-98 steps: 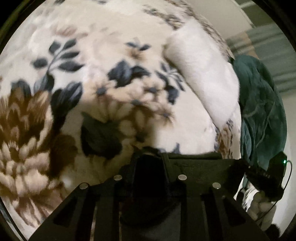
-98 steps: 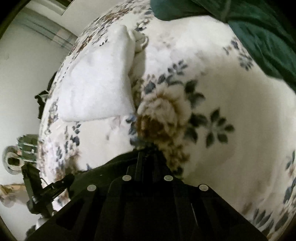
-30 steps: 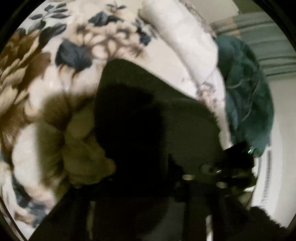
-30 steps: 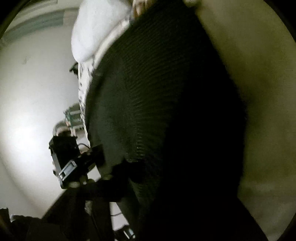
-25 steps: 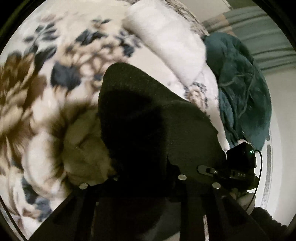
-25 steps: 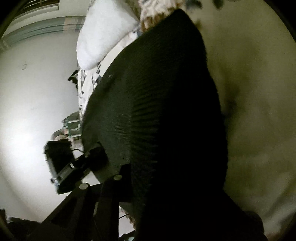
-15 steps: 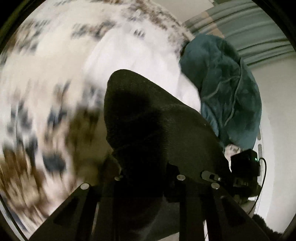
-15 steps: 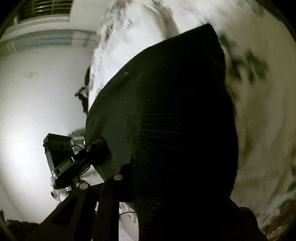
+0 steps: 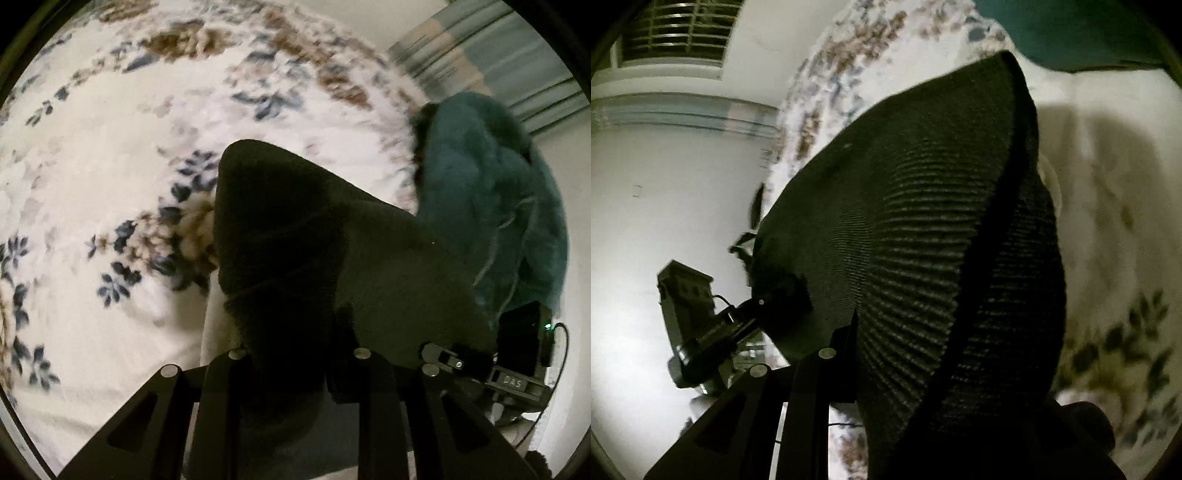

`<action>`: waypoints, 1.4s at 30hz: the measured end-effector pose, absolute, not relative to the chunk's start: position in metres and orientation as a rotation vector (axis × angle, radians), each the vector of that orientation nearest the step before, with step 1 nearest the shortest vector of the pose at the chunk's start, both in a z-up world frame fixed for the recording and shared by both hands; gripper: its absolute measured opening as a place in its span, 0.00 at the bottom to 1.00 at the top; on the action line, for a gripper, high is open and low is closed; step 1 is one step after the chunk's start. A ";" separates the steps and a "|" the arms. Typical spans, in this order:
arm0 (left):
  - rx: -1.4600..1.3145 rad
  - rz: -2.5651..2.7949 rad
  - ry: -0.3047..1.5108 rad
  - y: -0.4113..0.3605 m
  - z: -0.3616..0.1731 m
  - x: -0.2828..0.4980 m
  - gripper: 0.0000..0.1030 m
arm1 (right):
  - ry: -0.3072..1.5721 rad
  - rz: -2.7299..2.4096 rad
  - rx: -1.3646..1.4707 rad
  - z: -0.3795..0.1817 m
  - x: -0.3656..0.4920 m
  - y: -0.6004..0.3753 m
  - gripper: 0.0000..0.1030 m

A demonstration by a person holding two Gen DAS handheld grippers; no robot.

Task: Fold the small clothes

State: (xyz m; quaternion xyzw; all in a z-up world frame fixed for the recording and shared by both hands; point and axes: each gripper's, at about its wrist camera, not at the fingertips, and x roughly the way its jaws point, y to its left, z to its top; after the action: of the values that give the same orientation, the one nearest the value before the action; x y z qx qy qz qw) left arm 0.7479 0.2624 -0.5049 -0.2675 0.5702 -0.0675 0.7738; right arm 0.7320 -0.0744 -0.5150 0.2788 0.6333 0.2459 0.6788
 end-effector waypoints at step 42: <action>-0.137 0.174 0.950 0.129 -0.190 0.443 0.98 | 0.889 -0.062 -0.121 -0.100 0.417 -0.095 1.00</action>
State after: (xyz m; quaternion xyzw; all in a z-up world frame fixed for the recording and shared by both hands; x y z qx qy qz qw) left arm 0.4430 0.1292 -0.1897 -0.0658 0.4563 0.0837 0.8834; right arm 0.4171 -0.0950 -0.1003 -0.0587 0.4297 -0.0297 0.9006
